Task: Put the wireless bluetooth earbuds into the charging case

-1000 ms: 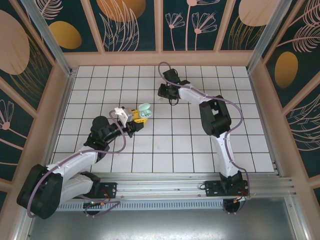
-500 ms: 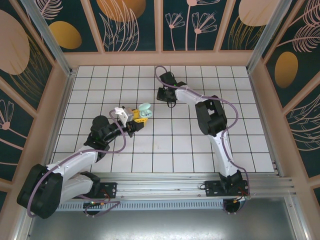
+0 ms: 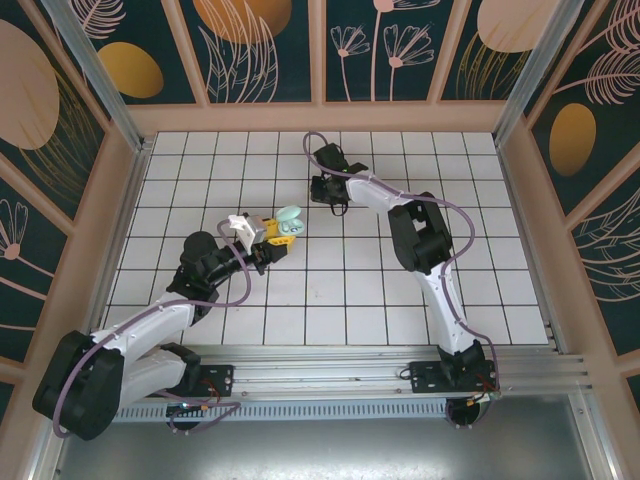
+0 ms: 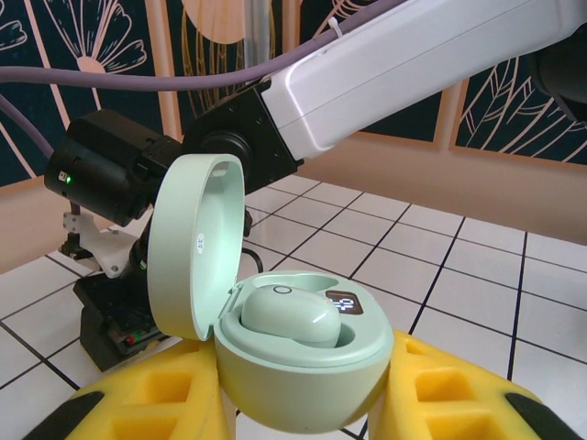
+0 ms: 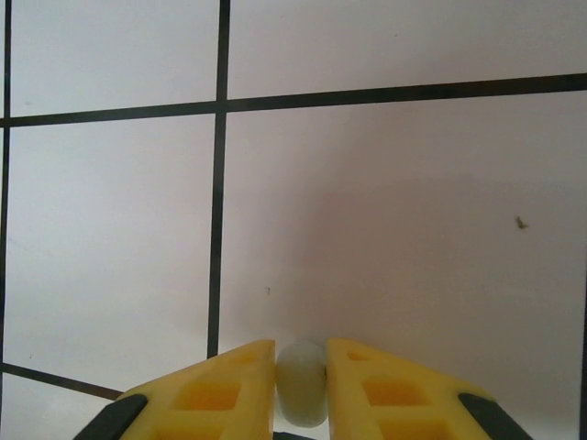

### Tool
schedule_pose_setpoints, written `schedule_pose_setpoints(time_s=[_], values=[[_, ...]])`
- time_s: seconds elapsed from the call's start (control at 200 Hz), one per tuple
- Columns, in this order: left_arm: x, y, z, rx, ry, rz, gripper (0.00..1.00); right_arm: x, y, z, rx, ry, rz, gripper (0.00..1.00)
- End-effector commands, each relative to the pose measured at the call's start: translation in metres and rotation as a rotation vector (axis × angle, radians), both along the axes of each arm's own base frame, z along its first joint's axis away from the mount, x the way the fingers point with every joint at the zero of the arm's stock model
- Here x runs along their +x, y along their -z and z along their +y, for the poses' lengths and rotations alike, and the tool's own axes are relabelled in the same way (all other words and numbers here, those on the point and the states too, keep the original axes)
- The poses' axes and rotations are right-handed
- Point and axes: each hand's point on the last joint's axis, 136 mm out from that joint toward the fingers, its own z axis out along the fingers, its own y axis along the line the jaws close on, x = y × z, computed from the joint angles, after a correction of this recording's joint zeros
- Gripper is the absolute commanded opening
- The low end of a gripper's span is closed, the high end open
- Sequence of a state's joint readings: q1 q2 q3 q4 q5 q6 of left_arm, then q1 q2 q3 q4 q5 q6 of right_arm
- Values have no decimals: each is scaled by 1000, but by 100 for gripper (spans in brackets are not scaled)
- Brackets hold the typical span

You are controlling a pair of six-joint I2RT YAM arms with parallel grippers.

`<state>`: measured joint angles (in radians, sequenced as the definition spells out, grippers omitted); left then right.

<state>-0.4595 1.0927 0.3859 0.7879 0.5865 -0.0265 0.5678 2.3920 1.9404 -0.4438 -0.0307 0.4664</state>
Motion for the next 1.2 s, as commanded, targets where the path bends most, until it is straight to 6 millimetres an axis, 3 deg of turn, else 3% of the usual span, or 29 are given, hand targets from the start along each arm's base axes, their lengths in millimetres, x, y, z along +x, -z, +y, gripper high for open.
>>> schedule_pose_setpoints(time_s=[0.0, 0.175, 0.45, 0.901, 1.066, 1.196], values=[[-5, -11, -1, -9, 18, -38, 0, -4, -6, -1, -41, -19, -7, 16], [-6, -13, -1, -14, 20, -41, 0, -6, -11, -6, -49, -15, -18, 16], [-8, -13, 1, -15, 15, -39, 0, -9, 2, -6, -53, -23, 12, 26], [-7, -13, 0, -12, 16, -36, 0, -11, 17, -2, -57, -55, 50, 21], [-8, -14, 1, -9, 15, -31, 0, -12, 13, -1, -53, -68, 47, 17], [-11, -15, 3, -11, 11, -31, 0, -13, -8, -3, -50, -69, 8, 16]])
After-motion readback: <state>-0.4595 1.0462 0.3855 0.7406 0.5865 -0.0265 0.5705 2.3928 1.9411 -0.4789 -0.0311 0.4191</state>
